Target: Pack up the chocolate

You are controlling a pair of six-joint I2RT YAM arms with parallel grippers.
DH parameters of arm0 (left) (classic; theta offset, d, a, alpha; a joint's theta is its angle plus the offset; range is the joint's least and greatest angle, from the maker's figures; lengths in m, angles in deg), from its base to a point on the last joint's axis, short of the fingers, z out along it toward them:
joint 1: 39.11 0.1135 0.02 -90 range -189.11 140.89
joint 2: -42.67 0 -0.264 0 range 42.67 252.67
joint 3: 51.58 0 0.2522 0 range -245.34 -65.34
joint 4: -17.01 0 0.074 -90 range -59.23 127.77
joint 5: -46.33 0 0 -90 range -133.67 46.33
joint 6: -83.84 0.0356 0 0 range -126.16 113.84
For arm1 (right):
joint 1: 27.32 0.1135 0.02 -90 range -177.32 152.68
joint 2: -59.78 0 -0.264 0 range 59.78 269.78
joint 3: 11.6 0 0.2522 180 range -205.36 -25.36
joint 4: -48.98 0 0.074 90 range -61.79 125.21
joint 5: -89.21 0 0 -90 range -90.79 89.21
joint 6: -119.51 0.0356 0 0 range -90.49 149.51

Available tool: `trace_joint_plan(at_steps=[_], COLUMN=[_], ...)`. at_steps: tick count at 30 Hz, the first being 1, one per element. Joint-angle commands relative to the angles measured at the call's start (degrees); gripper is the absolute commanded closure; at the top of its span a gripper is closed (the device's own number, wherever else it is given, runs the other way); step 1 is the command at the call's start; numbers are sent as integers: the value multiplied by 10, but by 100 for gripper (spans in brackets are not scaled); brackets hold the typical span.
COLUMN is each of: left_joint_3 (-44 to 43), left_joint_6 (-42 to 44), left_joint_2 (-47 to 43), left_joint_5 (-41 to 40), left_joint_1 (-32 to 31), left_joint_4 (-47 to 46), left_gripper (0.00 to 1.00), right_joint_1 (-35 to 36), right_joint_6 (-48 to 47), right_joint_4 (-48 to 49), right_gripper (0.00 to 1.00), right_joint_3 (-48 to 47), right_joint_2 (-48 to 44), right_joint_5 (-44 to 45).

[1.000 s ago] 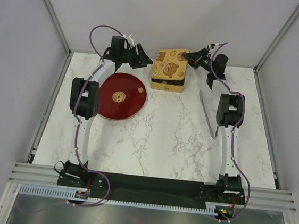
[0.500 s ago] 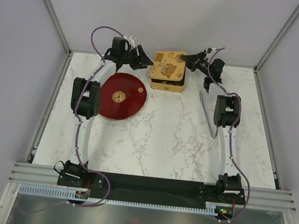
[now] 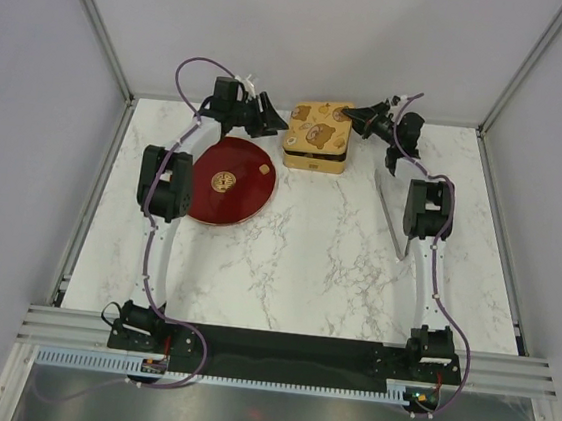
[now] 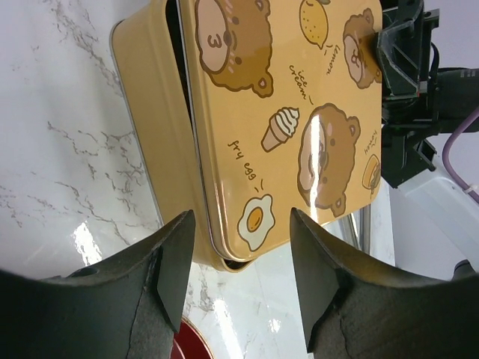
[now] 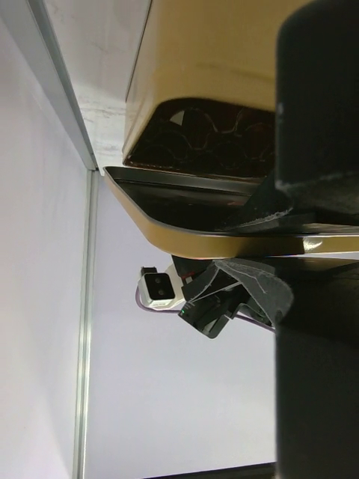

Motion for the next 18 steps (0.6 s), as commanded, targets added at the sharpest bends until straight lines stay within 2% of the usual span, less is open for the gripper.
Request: trace_joint_plan(at_steps=[1, 10, 18], left_joint_3=[-30, -29, -23], left_joint_6=[1, 0, -5], left_joint_2=[9, 11, 10], left_joint_5=[13, 14, 11], left_joint_1=[-7, -18, -20], left_joint_4=[-24, -24, -25], left_gripper=[39, 40, 40], right_joint_1=[-8, -9, -9], right_joint_6=[-5, -1, 76], right_joint_4=[4, -7, 94], right_gripper=[100, 100, 100], right_joint_3=[-26, -21, -37], right_joint_2=[4, 11, 21], right_joint_5=[-13, -23, -5])
